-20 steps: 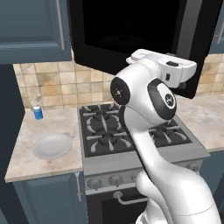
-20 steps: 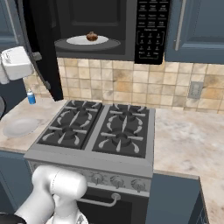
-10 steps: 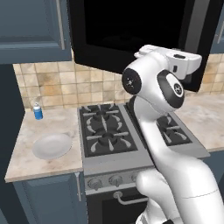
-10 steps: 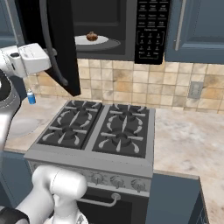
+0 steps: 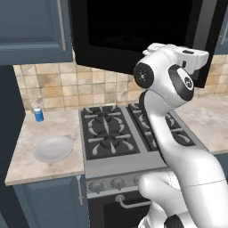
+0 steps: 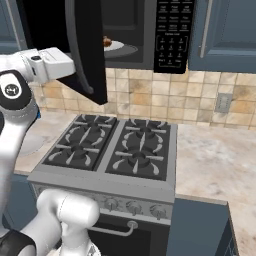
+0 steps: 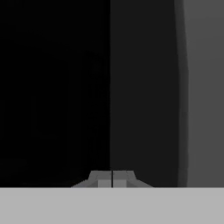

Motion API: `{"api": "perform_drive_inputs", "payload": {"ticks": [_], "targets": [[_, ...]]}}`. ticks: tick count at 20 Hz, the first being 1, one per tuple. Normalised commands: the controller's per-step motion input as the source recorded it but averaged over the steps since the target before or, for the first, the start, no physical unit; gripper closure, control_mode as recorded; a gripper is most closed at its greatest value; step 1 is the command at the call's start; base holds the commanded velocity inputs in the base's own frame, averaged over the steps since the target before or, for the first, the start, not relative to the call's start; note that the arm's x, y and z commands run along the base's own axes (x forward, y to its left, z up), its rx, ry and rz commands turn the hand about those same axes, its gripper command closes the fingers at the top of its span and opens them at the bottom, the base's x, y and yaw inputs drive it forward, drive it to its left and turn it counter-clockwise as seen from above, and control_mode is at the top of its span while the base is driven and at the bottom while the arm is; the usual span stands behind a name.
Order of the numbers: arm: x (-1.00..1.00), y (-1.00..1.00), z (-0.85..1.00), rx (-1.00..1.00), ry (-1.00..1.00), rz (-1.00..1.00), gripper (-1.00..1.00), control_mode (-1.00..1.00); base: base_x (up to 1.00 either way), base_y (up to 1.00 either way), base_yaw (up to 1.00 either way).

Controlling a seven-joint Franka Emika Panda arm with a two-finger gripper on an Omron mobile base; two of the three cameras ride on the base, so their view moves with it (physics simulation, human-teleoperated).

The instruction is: Pick the mushroom from the counter and place it in the microwave. Then turn on the microwave.

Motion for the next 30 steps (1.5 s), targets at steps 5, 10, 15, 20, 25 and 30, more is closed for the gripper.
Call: {"api": "perform_drive_inputs", "payload": {"ticks": [5, 10, 15, 20, 25, 30], "targets": [[0.32, -0.26, 0.01, 0.00, 0.01, 0.03, 1.00, -1.00, 0.00, 0.00, 0.00], [0.32, -0.26, 0.01, 0.00, 0.01, 0.03, 1.00, -1.00, 0.00, 0.00, 0.00], [0.33, -0.24, 0.01, 0.00, 0.01, 0.03, 1.00, -1.00, 0.00, 0.00, 0.00], [0.33, -0.24, 0.00, 0.00, 0.01, 0.03, 1.00, -1.00, 0.00, 0.00, 0.00], [0.34, -0.23, 0.00, 0.00, 0.01, 0.04, 1.00, -1.00, 0.00, 0.00, 0.00], [0.32, -0.22, 0.00, 0.00, 0.01, 0.05, 1.00, -1.00, 0.00, 0.00, 0.00]]}}
